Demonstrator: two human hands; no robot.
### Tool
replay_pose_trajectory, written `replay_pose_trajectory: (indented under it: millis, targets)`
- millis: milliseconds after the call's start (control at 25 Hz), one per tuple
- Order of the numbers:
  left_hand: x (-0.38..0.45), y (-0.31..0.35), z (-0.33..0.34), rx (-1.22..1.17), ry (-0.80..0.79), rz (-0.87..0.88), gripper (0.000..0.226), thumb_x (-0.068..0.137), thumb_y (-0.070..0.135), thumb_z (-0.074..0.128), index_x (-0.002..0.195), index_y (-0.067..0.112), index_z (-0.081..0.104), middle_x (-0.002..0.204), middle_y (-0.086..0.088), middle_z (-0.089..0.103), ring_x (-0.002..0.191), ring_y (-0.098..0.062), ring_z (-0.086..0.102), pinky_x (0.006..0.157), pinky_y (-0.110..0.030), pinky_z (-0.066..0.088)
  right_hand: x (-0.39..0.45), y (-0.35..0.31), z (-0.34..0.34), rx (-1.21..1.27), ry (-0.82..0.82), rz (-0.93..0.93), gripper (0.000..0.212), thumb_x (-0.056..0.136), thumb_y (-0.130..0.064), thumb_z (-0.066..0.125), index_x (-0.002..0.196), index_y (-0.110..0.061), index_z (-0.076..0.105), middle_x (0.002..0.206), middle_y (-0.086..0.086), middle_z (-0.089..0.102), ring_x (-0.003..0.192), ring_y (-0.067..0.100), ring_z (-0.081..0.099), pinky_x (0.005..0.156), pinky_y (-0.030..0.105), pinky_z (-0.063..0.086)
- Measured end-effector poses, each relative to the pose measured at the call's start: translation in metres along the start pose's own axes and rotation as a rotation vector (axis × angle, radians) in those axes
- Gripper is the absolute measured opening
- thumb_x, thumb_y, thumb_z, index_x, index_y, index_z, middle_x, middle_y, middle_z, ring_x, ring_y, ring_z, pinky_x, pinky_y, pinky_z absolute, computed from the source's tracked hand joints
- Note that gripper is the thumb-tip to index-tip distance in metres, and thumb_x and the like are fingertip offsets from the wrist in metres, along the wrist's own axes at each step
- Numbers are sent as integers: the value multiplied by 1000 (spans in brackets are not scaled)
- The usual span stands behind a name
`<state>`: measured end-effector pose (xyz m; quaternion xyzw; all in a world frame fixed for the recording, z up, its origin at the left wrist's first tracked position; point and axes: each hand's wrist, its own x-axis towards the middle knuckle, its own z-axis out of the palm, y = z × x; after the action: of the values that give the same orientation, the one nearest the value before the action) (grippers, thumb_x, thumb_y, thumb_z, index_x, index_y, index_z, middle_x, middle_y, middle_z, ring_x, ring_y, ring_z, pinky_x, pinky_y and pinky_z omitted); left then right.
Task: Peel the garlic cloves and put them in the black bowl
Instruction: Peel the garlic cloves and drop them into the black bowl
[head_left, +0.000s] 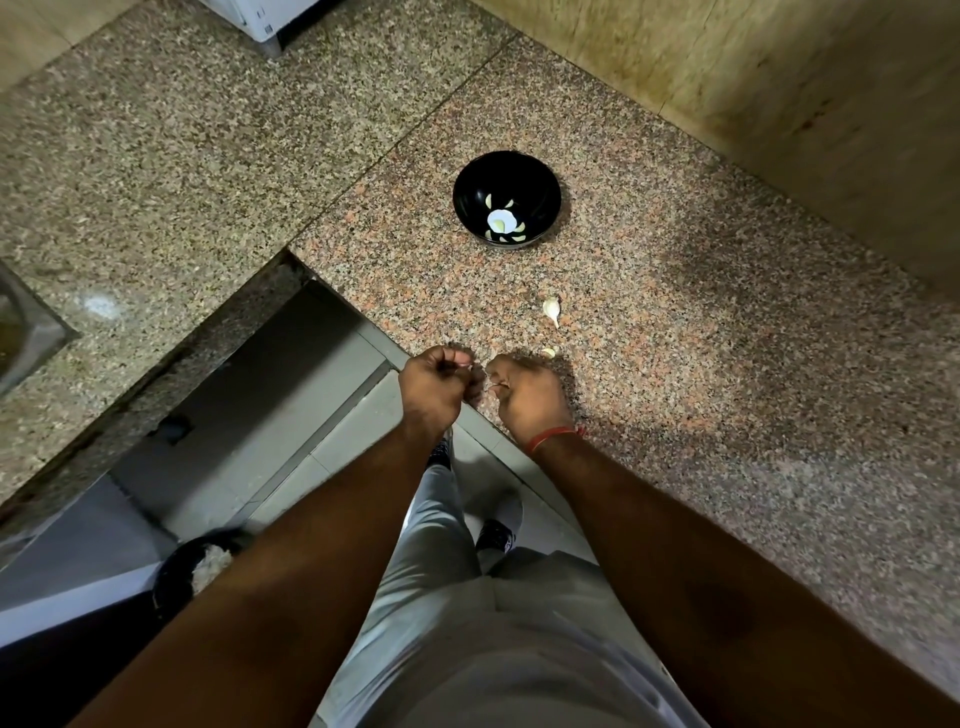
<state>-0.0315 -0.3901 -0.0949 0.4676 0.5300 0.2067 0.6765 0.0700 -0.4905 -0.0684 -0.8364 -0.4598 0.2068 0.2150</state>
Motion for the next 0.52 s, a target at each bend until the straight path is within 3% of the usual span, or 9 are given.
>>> replay_pose_trajectory:
  millis: [200,360,440,520]
  targets:
    - [-5,2,0,30,7,34,14,89,-22,58,102,-16,60,87,-29,66,55,-22,66,52,-37,59,-4,-1,4,-35,14,-28,40,83,8,57,113,-16,67,83,9,69,74,26,63,72,34,57]
    - [-9,3,3,3,25,31,17,90,-23,55,95,-8,61,80,-24,67,60,-28,66,52,-37,58,-12,4,7,-58,-19,16,39,80,4,61,114,-14,57,87,9,67,77,27,62,68,29,49]
    - [-12,1,2,-39,55,19,19,90,-23,55,92,-6,61,76,-21,67,58,-28,65,51,-36,58,-15,7,13,77,20,137,35,79,5,66,103,-18,57,85,2,66,76,21,62,66,26,47]
    - [-17,-2,0,-97,98,-1,18,88,-24,58,90,-7,63,76,-21,67,59,-28,67,52,-35,59,-12,7,12,398,147,385,32,80,9,71,91,-18,58,85,0,68,78,16,67,65,23,54]
